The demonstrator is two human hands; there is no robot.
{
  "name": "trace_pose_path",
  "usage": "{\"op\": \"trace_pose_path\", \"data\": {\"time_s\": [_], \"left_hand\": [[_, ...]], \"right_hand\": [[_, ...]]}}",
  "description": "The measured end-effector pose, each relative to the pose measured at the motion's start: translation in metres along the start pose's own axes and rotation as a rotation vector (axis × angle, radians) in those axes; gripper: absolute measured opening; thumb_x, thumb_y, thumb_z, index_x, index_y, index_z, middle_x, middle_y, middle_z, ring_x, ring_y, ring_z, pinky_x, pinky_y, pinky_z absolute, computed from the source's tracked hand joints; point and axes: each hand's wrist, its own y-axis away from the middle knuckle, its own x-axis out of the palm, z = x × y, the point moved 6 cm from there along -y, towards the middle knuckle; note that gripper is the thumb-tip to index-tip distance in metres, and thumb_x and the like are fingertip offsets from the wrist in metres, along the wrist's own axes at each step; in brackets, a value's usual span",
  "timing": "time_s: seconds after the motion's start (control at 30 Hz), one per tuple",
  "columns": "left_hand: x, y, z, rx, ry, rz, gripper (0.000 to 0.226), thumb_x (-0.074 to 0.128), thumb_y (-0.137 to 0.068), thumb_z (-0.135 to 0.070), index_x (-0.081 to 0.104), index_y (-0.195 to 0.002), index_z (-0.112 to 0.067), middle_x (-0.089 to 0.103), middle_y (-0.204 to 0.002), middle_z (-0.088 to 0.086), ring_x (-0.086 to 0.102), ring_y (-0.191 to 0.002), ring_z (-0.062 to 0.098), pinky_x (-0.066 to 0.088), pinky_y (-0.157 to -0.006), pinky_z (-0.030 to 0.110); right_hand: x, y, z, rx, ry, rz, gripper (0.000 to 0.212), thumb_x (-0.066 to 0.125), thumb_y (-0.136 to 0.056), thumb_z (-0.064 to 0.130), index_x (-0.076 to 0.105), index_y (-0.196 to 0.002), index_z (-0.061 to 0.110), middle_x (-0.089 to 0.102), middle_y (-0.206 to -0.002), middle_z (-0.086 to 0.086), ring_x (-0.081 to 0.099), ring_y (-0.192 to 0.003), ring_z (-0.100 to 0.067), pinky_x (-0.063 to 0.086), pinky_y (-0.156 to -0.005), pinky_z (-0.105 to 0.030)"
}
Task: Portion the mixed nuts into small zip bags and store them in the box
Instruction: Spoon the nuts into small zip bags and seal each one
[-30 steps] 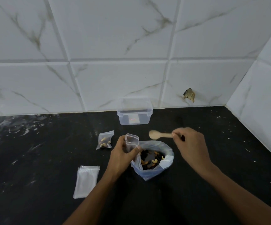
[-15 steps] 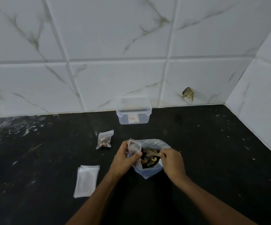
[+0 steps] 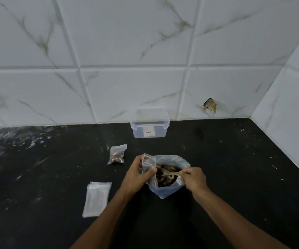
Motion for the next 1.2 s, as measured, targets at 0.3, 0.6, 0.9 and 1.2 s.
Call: {"op": "trace_pose_path", "data": {"time_s": [0.3, 0.6, 0.9, 1.2], "left_hand": [[-0.007, 0.003, -0.014, 0.073, -0.062, -0.078, 0.042, 0.077, -0.083, -0.032, 0.053, -0.118, -0.04, 0.068, -0.114, -0.01, 0.066, -0.102, 0.001, 0.058, -0.079, 0.023], [0.0, 0.002, -0.037, 0.164, -0.177, -0.123, 0.048, 0.079, -0.082, -0.029, 0.048, -0.116, -0.043, 0.064, -0.108, -0.021, 0.059, -0.099, -0.014, 0.049, -0.076, 0.007], [0.014, -0.003, -0.048, 0.185, -0.189, -0.112, 0.052, 0.076, -0.084, -0.029, 0.047, -0.126, -0.038, 0.063, -0.113, -0.019, 0.057, -0.103, -0.012, 0.047, -0.075, 0.006], [0.016, -0.003, -0.046, 0.201, -0.16, -0.113, 0.049, 0.078, -0.083, -0.026, 0.051, -0.124, -0.033, 0.067, -0.113, -0.014, 0.061, -0.1, -0.01, 0.046, -0.075, 0.003]], "right_hand": [[-0.034, 0.008, -0.008, 0.079, -0.145, 0.019, 0.016, 0.057, -0.094, 0.007, 0.069, -0.103, 0.011, 0.067, -0.086, -0.01, 0.058, -0.068, -0.013, 0.047, -0.057, -0.023], [-0.081, 0.037, 0.059, -0.082, -0.298, 0.03, 0.015, 0.056, -0.095, 0.009, 0.071, -0.096, 0.01, 0.063, -0.079, -0.009, 0.055, -0.065, -0.013, 0.046, -0.056, -0.024], [-0.08, 0.079, 0.12, -0.72, 0.25, -0.213, 0.014, 0.059, -0.093, 0.015, 0.073, -0.091, 0.015, 0.065, -0.076, 0.005, 0.06, -0.061, -0.004, 0.049, -0.06, -0.016], [-0.042, 0.116, 0.122, -1.247, 0.762, -0.319, 0.018, 0.079, -0.071, 0.005, 0.063, -0.074, 0.014, 0.053, -0.068, 0.0, 0.044, -0.049, -0.008, 0.036, -0.043, -0.016]]}}
